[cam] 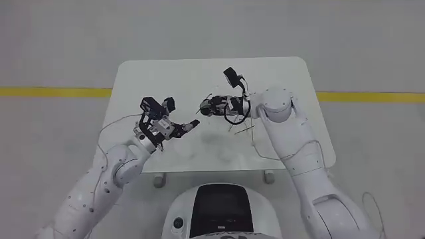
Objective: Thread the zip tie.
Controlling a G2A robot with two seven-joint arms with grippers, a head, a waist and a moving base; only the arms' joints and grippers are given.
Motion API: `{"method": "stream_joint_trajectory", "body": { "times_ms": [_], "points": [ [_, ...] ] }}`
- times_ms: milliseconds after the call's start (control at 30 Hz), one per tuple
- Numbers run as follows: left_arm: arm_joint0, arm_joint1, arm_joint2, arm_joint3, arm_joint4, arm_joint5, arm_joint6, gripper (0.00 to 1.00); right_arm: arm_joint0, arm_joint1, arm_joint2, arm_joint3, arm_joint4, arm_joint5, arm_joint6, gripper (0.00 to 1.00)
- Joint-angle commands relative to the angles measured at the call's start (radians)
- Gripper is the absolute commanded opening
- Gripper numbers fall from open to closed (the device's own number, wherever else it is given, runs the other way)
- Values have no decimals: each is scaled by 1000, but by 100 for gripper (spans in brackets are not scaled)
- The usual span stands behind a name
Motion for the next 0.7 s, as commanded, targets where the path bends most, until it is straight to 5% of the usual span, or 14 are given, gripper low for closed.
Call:
{"method": "stream_joint_trajectory", "body": {
  "times_ms": [0, 200, 433, 667],
  "points": [
    [-5, -2, 9, 15, 4, 0, 23, 100, -3, 4, 0, -3, 13, -13, -2, 0],
    [-27, -6, 21, 41, 7, 23, 151, 100, -8, 13, -5, -2, 46, -40, -12, 0],
    [-27, -7, 22, 42, 5, 25, 149, 100, -8, 13, -5, -2, 46, -40, -12, 0],
    [-42, 2, 43, 17, -320, 0, -9, 100, -36, 23, -17, -34, 58, -125, -62, 0]
  ]
}}
